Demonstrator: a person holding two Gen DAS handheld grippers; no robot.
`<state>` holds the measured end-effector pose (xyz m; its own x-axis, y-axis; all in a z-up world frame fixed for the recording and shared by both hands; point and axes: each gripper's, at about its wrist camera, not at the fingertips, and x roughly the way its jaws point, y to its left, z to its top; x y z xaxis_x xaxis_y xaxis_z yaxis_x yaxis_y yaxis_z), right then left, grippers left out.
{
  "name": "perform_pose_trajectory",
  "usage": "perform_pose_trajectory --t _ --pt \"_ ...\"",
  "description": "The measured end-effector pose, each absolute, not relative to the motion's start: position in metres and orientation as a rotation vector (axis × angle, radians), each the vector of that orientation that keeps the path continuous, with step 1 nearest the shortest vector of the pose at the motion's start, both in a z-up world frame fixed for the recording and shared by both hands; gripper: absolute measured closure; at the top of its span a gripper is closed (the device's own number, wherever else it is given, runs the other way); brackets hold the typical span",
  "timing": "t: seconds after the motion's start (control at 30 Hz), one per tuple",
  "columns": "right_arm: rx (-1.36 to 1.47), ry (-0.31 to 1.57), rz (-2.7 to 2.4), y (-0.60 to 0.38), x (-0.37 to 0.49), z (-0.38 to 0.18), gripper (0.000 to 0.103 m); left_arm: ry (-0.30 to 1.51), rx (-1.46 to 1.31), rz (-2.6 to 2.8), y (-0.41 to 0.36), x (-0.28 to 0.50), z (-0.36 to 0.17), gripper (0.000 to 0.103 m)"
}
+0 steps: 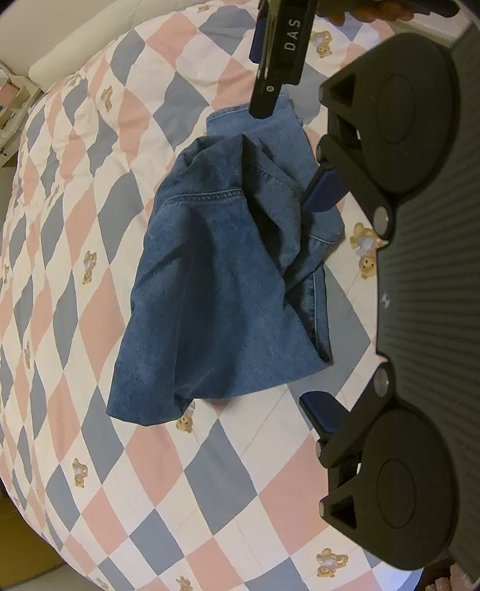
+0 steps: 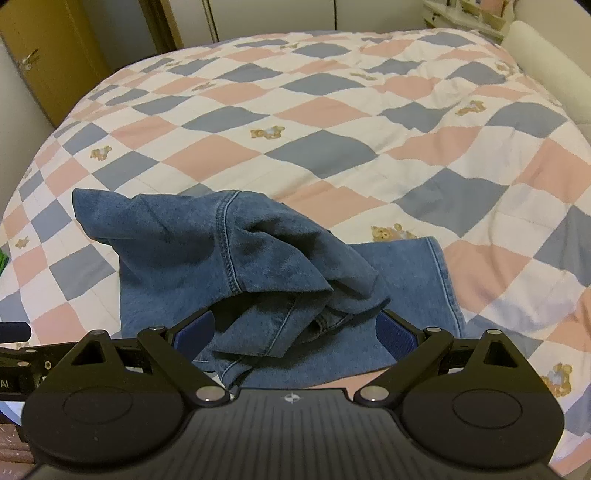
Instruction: Fold clothes
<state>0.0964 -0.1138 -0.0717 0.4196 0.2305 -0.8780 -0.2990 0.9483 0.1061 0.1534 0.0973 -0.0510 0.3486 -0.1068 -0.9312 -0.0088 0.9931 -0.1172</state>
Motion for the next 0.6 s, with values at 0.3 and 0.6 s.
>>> perform_pose_trajectory --t 0.3,0.6 --pt "-0.035 1.097 0.374 -0.103 0.111 -0.075 0.006 1.209 -0.127 -0.069 0.114 0.171 -0.051 0.001" --pt "0.467 1.117 0.327 -0.159 0.162 -0.096 0.007 1.216 -0.264 -0.096 0.145 0.219 -0.056 0.001"
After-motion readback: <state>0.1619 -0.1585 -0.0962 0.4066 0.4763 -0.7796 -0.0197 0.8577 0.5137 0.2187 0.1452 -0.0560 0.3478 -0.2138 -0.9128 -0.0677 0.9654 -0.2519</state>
